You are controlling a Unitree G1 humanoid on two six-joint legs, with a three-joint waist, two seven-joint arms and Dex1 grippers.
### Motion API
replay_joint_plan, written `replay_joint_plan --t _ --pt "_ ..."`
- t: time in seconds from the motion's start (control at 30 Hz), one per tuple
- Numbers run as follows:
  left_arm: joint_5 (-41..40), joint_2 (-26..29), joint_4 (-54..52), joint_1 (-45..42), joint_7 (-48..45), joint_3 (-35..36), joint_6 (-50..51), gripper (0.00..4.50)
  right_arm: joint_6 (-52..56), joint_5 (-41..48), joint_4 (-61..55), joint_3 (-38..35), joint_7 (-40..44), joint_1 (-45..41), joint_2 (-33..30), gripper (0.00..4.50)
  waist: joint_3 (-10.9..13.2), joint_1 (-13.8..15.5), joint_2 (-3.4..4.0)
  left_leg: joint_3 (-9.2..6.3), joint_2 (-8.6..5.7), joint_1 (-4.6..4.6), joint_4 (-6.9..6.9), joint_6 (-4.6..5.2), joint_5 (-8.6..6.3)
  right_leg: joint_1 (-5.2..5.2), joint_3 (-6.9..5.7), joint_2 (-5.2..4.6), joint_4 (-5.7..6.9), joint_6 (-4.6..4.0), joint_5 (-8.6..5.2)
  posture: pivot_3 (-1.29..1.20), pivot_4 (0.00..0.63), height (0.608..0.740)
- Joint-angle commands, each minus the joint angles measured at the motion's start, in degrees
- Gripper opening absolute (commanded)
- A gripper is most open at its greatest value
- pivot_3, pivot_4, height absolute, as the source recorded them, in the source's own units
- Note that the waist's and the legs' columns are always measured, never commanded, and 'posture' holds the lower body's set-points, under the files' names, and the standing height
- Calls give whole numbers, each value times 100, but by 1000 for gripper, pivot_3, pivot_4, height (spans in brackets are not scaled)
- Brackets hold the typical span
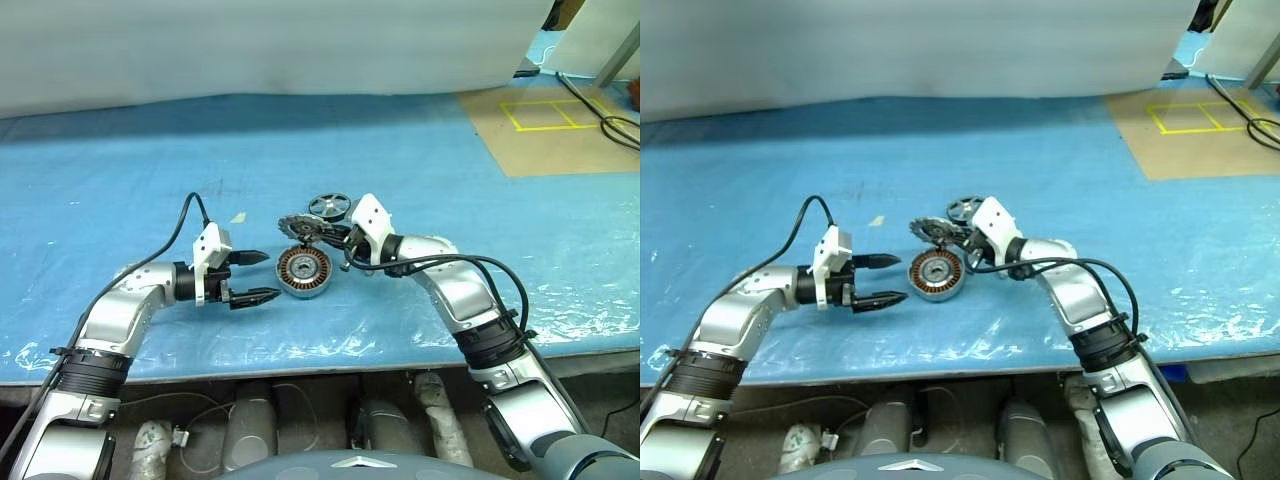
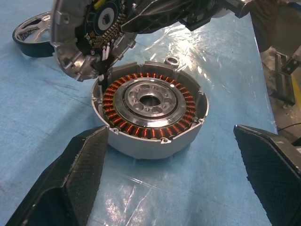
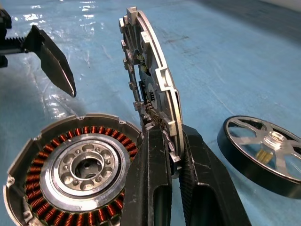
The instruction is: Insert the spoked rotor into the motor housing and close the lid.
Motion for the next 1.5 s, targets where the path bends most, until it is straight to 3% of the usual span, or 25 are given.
replay_joint_plan --t 0.03,0.43,0.63,0.97,1.37,1.5 --pt "-11 55 -107 60 -49 51 -137 4500 -199 49 -25 -167 80 -214 -5 16 0 -7 0 0 0 0 0 0 0 0 0 0 0 0 0 0 150 740" --pt "20 -39 -31 21 17 6 -179 4500 -416 -82 44 -127 139 -355 29 16 0 -29 -1 0 1 -2 0 0 0 -1 -1 0 -1 0 0 0 150 740" --pt "23 -36 -51 21 11 -10 -147 4500 228 311 -280 -241 380 -327 13 1860 0 -31 -1 0 1 -1 0 1 0 0 -1 0 -1 0 0 0 150 740" --pt "32 -11 -14 4 -35 -6 -175 4500 792 637 -1098 -358 612 -49 -312 1860 0 -17 -1 0 0 -1 0 1 0 2 -1 0 -4 0 0 0 150 740" --pt "92 -32 120 1 -109 -23 -262 4500 996 782 -1246 -1249 379 582 -1054 1860 0 -21 -1 -1 1 4 0 1 0 4 0 1 -3 0 0 0 150 740" --pt "90 -35 144 -19 -146 -26 -268 4500 954 637 -1489 -1096 548 1094 -1434 1860 0 -3 -1 -1 0 2 -1 1 0 5 -1 0 -8 0 0 0 150 740"
